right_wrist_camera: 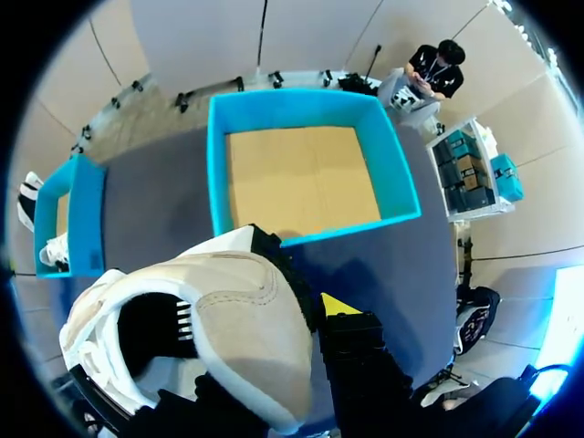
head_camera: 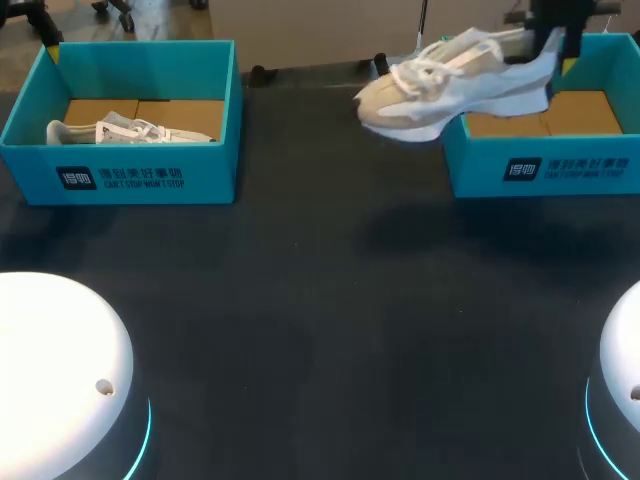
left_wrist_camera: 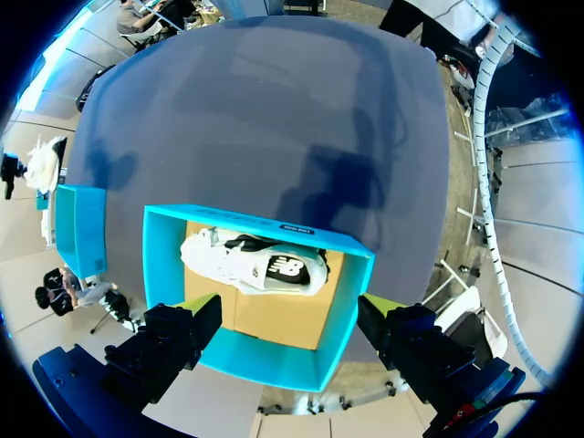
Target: Take the shoe out of the shoebox, open the shoe tongue, remove and reinsert the insole, then place the shoe into the shoebox
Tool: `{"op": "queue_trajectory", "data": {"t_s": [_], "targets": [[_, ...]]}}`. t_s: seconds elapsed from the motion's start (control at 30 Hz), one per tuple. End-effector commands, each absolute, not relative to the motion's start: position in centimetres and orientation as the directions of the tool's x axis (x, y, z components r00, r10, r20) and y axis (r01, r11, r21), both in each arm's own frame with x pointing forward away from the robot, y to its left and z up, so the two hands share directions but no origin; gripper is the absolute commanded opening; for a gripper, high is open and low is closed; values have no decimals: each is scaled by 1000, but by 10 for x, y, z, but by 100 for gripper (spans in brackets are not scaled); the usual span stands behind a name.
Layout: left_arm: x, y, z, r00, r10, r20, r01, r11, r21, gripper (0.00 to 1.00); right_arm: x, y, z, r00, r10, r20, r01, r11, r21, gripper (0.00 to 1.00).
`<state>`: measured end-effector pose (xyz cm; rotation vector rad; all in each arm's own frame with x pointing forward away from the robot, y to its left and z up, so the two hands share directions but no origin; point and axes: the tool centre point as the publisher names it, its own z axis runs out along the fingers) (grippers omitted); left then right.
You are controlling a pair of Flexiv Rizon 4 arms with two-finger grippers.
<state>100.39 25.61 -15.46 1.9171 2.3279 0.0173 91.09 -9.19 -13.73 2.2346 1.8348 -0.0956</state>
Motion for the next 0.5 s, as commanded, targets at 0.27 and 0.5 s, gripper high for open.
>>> {"op": "queue_trajectory", "data": {"t_s": [0.27,0.5], "targets": [[1003,256,-154,-187,979,-86,977,195,90,100,836,-26,-141,259,938,-230,962,-229,148,0],[1003,256,-154,-187,979,-86,977,195,90,100,792,9,-150,255,936,-243,963,-221,156,0]]}}
